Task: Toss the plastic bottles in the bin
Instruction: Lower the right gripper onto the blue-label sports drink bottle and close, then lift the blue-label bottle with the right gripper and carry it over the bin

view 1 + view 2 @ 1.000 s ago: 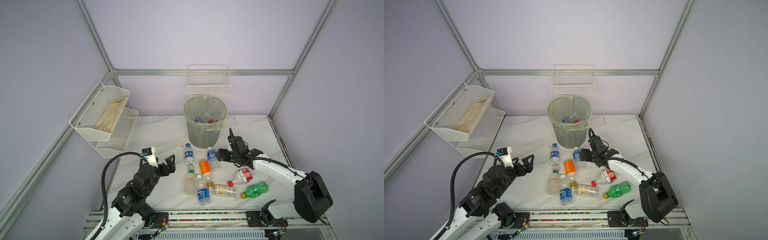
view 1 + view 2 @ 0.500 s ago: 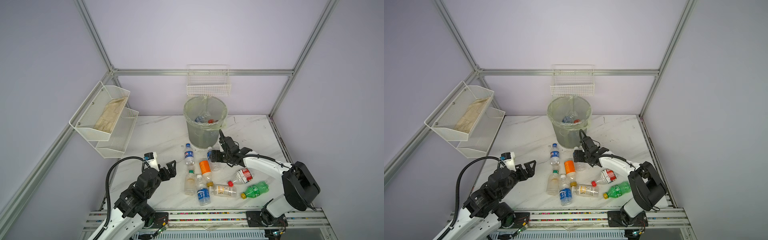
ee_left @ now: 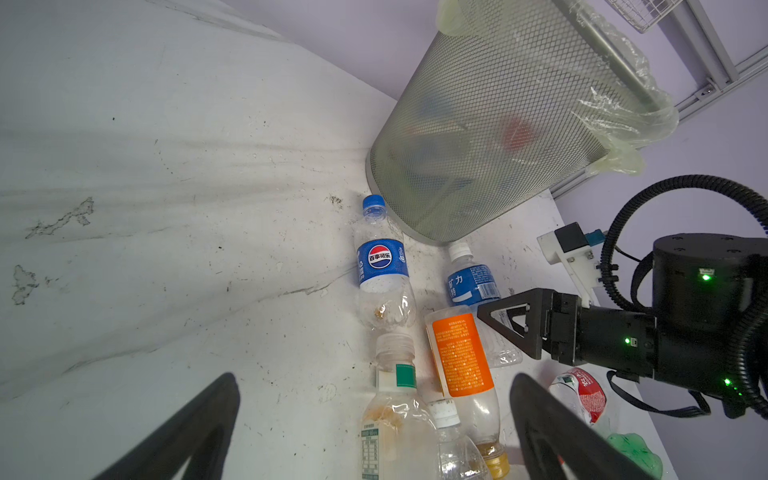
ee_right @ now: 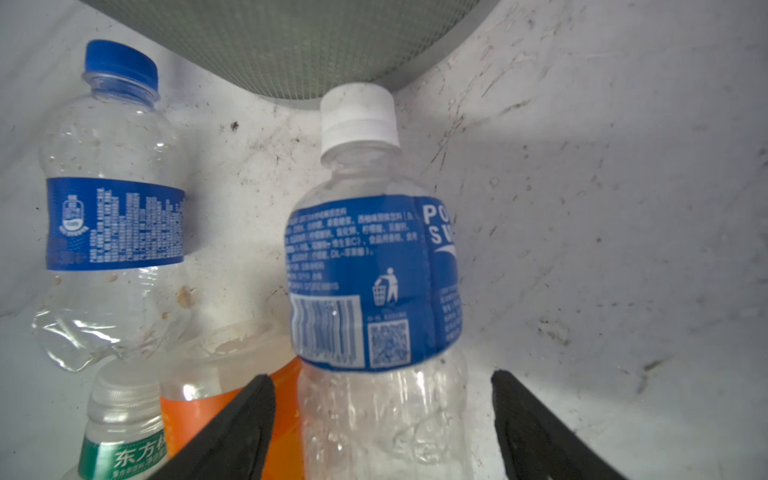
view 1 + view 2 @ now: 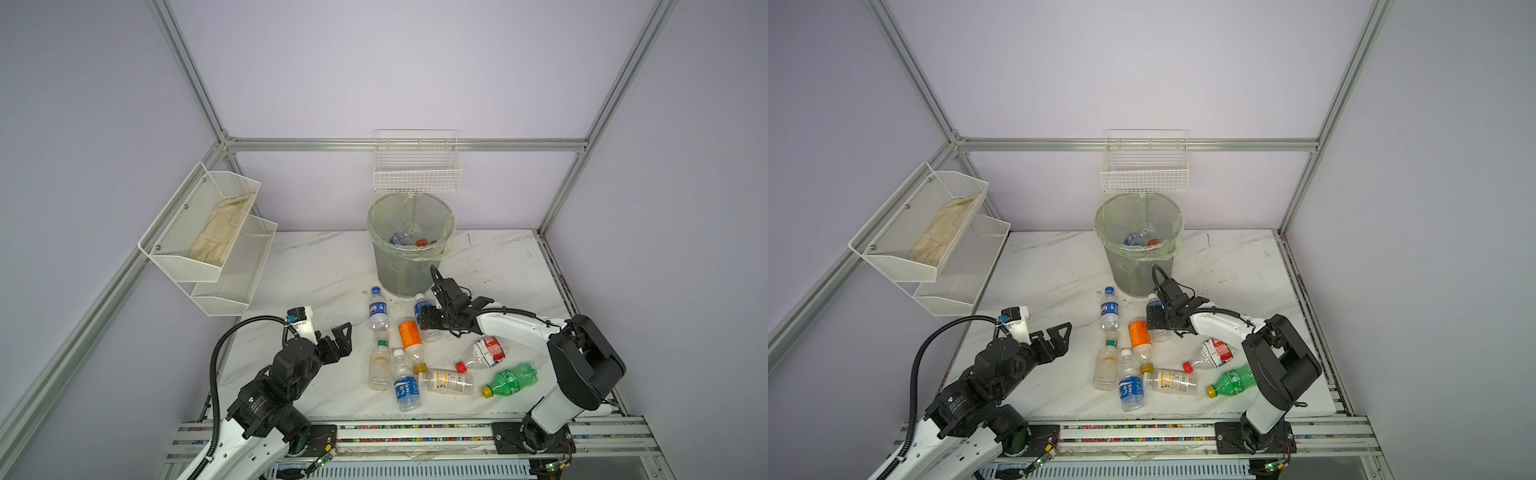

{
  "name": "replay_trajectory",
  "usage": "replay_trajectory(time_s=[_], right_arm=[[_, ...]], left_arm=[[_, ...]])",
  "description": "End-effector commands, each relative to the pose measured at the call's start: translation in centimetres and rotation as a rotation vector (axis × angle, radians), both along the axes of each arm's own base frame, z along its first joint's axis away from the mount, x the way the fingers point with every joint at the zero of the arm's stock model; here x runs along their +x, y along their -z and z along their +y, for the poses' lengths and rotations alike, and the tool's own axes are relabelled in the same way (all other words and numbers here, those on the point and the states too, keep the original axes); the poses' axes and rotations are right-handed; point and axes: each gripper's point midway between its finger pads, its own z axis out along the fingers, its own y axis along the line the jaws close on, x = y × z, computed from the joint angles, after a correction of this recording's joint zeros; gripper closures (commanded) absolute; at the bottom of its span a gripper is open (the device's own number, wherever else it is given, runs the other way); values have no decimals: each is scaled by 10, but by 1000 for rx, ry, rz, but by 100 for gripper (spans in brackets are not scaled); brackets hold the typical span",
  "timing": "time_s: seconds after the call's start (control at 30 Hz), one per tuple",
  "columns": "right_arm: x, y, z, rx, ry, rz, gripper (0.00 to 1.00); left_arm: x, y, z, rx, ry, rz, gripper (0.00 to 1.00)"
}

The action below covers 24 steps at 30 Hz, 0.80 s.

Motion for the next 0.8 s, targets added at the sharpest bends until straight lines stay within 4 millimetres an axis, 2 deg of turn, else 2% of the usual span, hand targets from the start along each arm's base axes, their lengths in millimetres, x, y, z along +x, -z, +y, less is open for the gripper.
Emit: replay_trajectory(time_s=[0.0,0.27,0.43,0.57,0.77], right_arm=[[1,4,1,-13,20,-3,17],[-1,23,-5,-52,40,33,25],[-2,28,-5,-59,41,42,32],[-1,24,-7,-66,47,32,48],[1,5,-14,-72,69,-10,74]], left_arm=[[-2,16,-1,-3,4,31,0],[-2,18,-1,-2,4,37,0],[-2,17,-1,-2,3,35,0],[-2,16,-1,-4,3,34,0],[-2,15,-1,-4,2,31,0]])
